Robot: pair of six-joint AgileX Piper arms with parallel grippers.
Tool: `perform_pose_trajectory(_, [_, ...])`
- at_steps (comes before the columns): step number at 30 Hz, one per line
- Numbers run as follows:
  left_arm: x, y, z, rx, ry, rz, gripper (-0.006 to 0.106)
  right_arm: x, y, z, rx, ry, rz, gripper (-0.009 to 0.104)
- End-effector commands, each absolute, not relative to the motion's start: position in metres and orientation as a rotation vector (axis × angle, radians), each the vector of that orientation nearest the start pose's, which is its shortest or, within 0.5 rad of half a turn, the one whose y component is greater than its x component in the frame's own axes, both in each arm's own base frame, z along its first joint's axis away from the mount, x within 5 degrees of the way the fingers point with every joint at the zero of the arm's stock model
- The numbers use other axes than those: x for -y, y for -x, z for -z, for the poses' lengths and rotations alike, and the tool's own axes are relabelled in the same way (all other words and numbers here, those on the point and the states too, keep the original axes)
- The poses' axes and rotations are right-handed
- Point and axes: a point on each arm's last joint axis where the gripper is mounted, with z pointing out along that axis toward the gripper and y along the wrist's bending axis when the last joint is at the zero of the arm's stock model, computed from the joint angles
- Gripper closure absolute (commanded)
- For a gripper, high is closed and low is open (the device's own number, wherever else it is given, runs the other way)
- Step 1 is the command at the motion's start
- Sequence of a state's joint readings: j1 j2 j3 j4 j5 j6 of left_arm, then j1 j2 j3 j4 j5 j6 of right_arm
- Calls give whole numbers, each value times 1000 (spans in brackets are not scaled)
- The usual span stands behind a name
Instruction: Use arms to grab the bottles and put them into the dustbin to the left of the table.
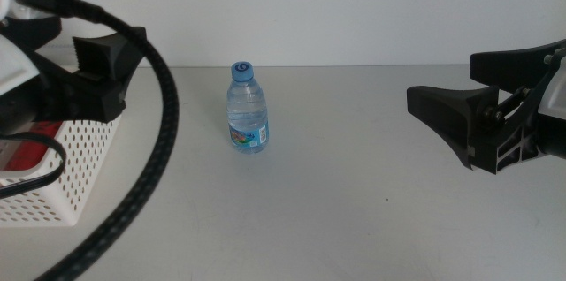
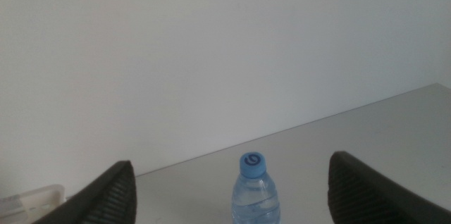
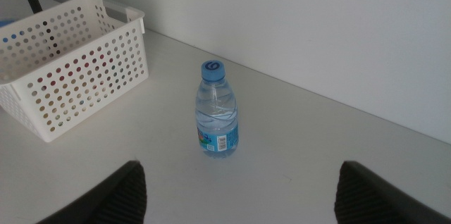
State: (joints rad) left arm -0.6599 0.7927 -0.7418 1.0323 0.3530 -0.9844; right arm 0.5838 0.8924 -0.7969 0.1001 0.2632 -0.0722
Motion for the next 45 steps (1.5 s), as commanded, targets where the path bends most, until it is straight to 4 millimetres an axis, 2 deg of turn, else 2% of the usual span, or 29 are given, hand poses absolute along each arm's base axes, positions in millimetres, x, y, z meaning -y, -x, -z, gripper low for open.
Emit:
perform_pose_trajectory(1, [87, -150, -382, -1632, -349, 272, 8, -107, -157, -382, -1673, 510, -457, 24])
perform_pose_trajectory(12, [109, -172, -363, -1737, -390, 310, 8, -107, -158, -382, -1673, 510, -456, 24])
perform_pose_trajectory(17, [119, -184, -352, -1845, -438, 304, 8, -107, -158, -382, -1673, 510, -456, 24])
perform_pose_trajectory(22, [97, -193, -356, -1831, -416, 248, 8, -107, -158, -382, -1673, 510, -456, 24])
perform_pose_trajectory(25, [85, -191, -351, -1788, -375, 251, 8, -107, -158, -382, -1673, 510, -456, 24])
perform_pose_trajectory(29, [79, -183, -323, -1753, -322, 327, 8, -107, -158, -382, -1673, 510, -456, 24])
perform_pose_trajectory(35, [82, -171, -281, -1668, -323, 446, 8, -107, -158, -382, -1673, 510, -456, 24])
perform_pose_trajectory(39, [79, -167, -270, -1620, -330, 431, 8, -107, -158, -382, -1673, 510, -456, 24])
perform_pose_trajectory(45, [77, -166, -265, -1620, -346, 383, 8, -107, -158, -382, -1673, 510, -456, 24])
